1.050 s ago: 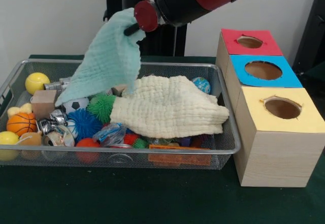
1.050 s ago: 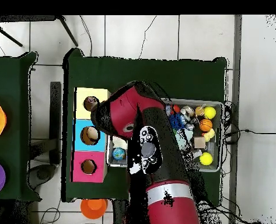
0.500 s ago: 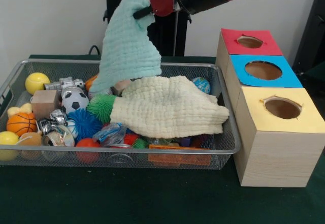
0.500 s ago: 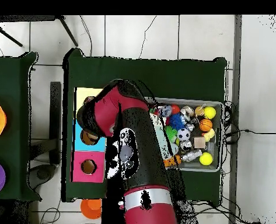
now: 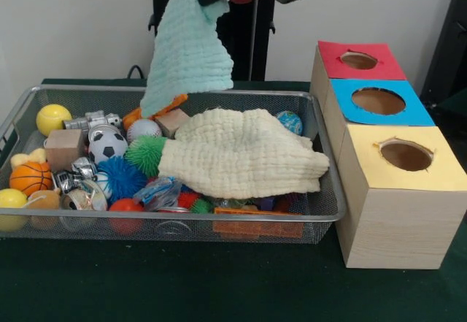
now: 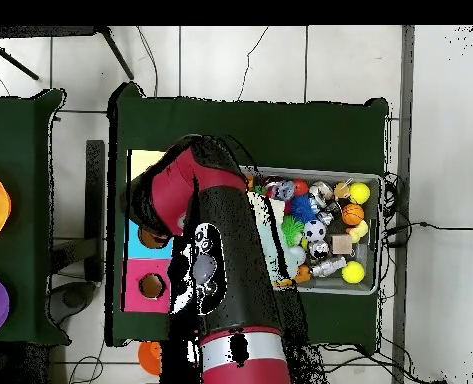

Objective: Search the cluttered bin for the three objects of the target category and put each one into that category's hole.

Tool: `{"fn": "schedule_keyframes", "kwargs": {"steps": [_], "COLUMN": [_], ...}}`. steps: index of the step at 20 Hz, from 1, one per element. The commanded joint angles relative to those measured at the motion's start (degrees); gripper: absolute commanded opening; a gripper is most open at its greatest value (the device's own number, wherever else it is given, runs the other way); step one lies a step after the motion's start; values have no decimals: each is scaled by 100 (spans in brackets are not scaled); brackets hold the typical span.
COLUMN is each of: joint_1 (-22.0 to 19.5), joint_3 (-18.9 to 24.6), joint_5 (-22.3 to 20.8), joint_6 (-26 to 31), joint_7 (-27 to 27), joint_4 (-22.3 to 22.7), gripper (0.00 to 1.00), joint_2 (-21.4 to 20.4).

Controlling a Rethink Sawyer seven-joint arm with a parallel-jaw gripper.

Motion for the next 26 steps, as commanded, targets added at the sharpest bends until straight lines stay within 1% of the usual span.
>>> {"fn": "schedule_keyframes", "kwargs": {"steps": [1, 4, 7, 8, 12, 15, 19, 20, 24, 26], "joint_1": [-161, -175, -260, -319, -499, -619, -857, -872, -980, -954], "joint_3": [119, 162, 231, 315, 461, 553, 723, 743, 835, 850], "joint_5": [368, 425, 644, 837, 1333, 1589, 2034, 2079, 2306, 2308], "joint_6": [627, 675, 536, 455, 45, -313, -712, -714, -766, -627], "joint_7": [-338, -351, -261, -186, -174, -156, -159, -139, -292, -320], "joint_4": [-27, -75, -8, -18, 216, 335, 398, 319, 378, 259], "gripper": [0, 0, 0, 0, 0, 0, 0, 0, 0, 0], "joint_2": [-85, -91, -134, -86, -130, -162, -60, 23, 25, 65]}}
